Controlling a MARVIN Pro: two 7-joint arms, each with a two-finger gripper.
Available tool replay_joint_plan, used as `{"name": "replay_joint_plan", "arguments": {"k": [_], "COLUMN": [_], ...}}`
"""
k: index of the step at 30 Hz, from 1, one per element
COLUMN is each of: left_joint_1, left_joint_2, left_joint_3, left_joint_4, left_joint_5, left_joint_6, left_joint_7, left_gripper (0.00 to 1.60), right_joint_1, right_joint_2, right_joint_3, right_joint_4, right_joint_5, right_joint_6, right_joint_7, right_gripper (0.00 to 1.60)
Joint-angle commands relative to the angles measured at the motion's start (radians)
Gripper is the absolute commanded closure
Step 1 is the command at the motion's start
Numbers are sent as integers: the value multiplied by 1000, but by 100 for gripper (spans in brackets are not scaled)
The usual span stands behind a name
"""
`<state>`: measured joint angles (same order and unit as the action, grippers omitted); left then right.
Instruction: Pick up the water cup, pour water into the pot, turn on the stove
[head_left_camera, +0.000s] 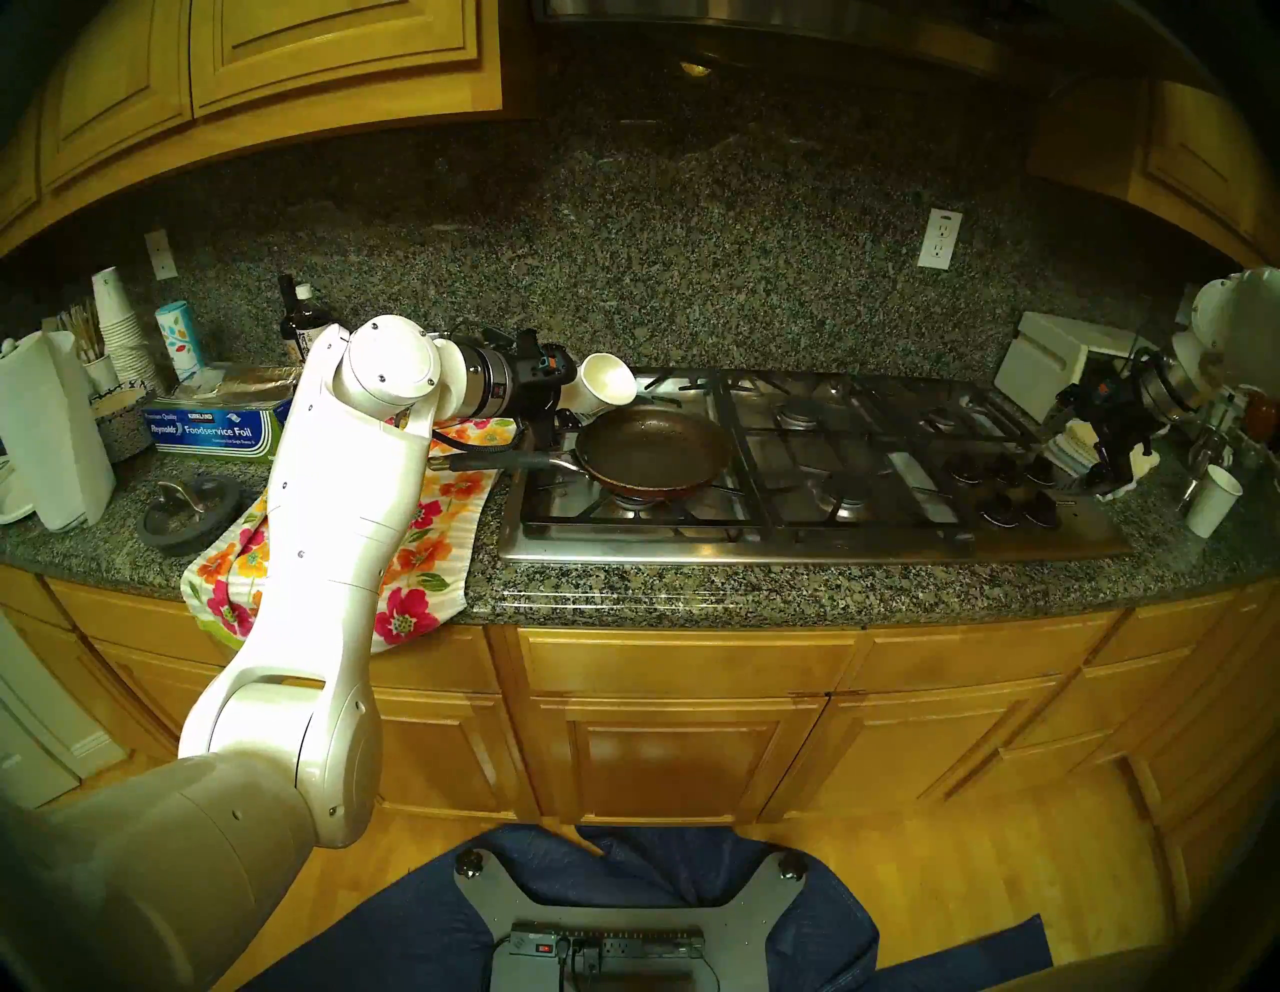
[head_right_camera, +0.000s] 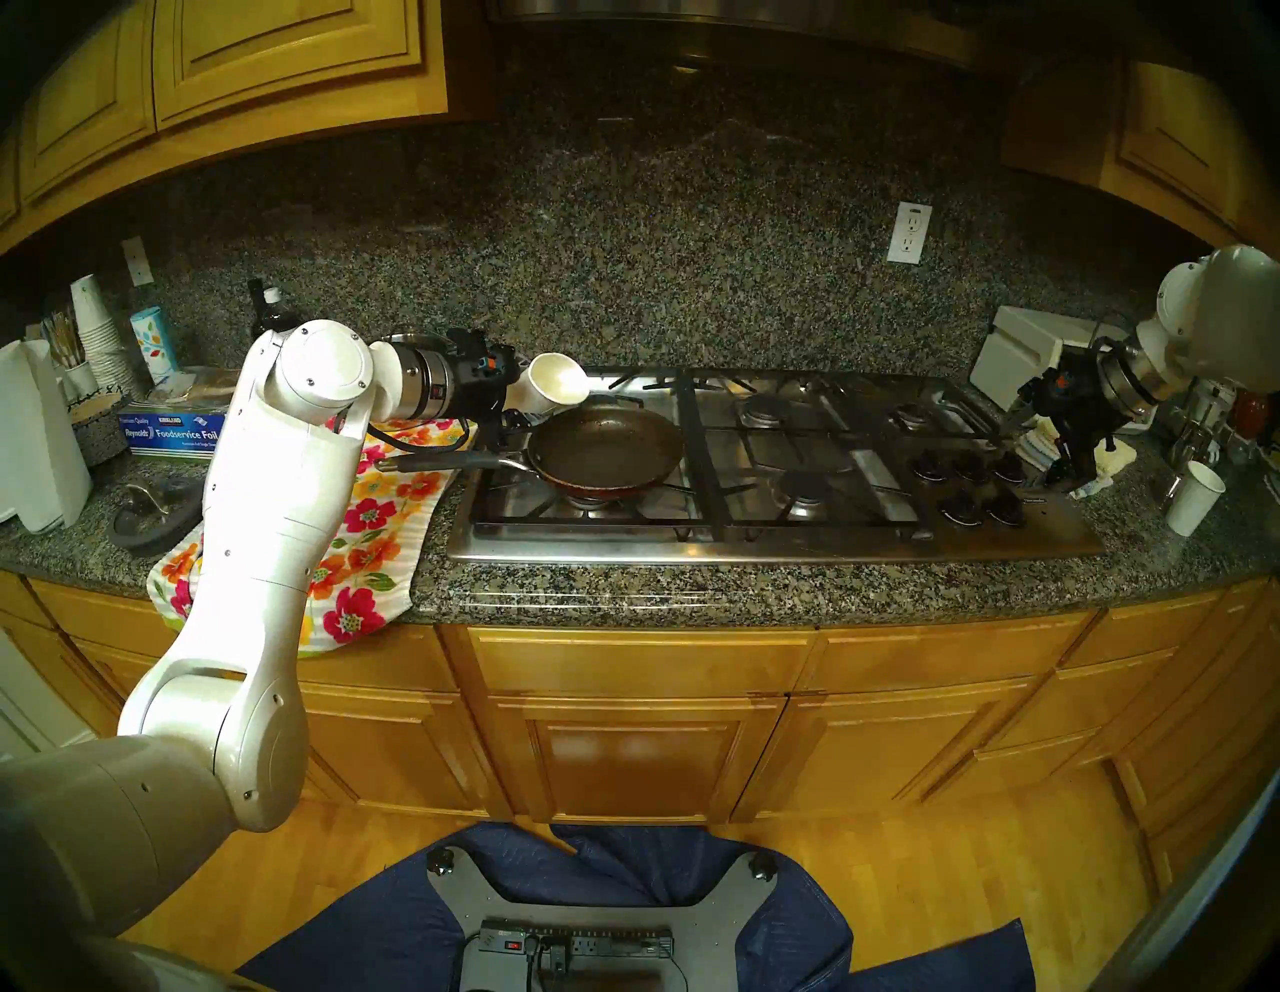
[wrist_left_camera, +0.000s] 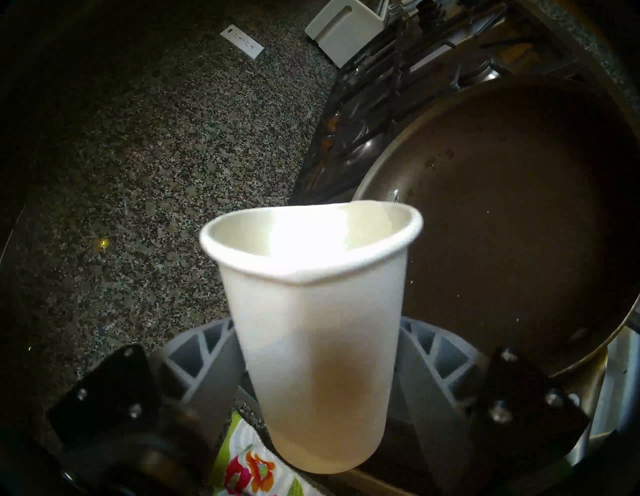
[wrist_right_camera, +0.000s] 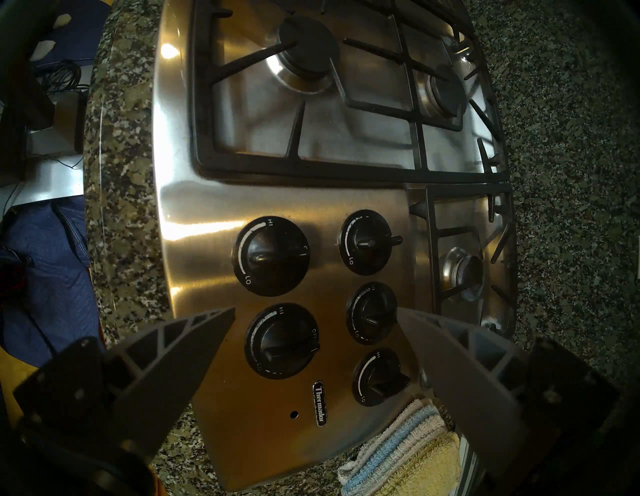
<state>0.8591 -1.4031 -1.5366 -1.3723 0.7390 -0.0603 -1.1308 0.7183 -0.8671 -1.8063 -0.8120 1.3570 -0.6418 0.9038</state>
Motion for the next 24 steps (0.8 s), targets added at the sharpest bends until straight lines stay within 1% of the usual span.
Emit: {"name": "replay_joint_plan", "arguments": {"k": [1, 12, 19, 24], "left_joint_1": [-65, -36, -17, -2], "left_joint_2": [-12, -12, -21, -21], "left_joint_3": [1, 13, 4, 9], "left_joint_4": [-21, -45, -76, -100], "left_joint_5": [15, 62, 67, 75], "left_joint_6": [-21, -67, -82, -104], "left_joint_7": [53, 104, 111, 125], "left_gripper": [64, 65, 64, 64], "right_joint_1": [27, 28, 27, 27], "right_joint_2": [-5, -5, -5, -5], "right_joint_3": [-1, -1, -2, -2], "right_joint_4": [21, 21, 21, 21], "right_joint_5": [0, 0, 0, 0], "right_joint_6": [-1, -2, -2, -2], "right_joint_7": [-2, -1, -1, -1], "right_gripper": [0, 0, 0, 0]}}
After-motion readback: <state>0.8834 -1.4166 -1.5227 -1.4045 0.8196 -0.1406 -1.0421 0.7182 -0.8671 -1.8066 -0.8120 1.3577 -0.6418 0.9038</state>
